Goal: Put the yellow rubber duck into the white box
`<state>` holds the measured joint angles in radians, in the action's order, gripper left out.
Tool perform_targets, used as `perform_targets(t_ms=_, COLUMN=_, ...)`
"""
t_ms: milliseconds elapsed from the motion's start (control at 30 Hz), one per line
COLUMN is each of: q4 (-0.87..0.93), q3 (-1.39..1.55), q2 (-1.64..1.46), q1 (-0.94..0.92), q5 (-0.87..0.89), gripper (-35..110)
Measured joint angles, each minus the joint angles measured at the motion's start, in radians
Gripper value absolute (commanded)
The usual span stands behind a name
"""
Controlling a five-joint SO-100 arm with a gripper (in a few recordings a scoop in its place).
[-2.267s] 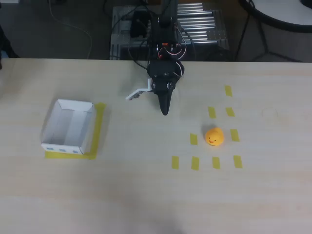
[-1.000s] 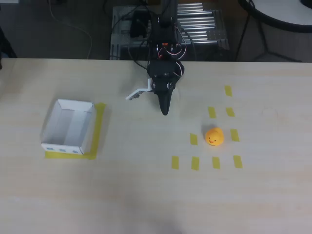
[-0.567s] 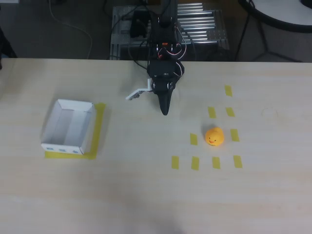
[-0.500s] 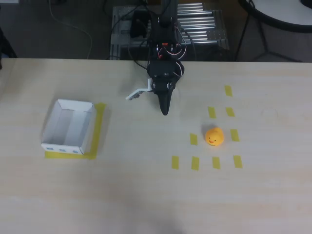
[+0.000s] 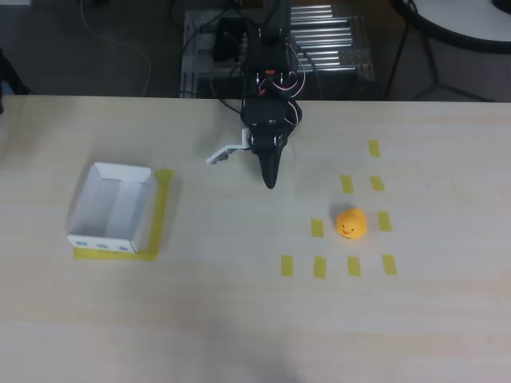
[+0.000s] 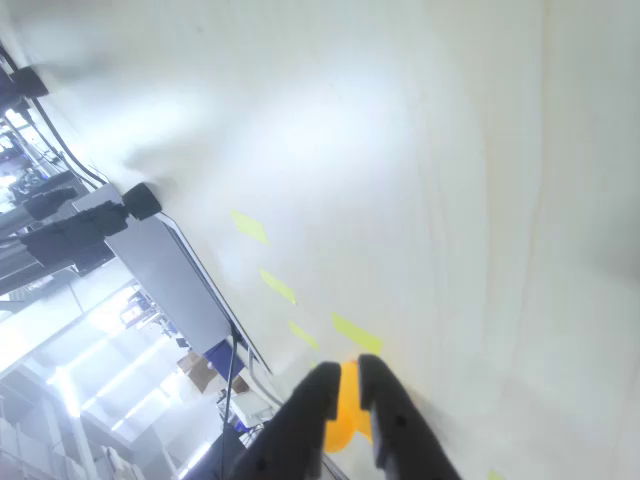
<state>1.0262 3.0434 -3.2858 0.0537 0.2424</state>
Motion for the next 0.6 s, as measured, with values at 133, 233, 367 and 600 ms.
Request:
perform_targets(t_ms=133, q4=-0.015, q3=0.0, q2=0.0, q1=0.002, q5=-0.014, gripper=0)
perform_targets(t_ms=233, q4=-0.021, q3=-0.009, q2=0.0, q1=0.009, q5=-0.071, gripper=0)
perform_targets(t_ms=367, q4=-0.021, q3=-0.107, q2=0.044, q1=0.017, q5=-0.132, gripper=0)
perform_targets(t_ms=600, q4=0.11, q3=-0.667, q2=0.54, q1=0.103, q5=-0.181, gripper=0)
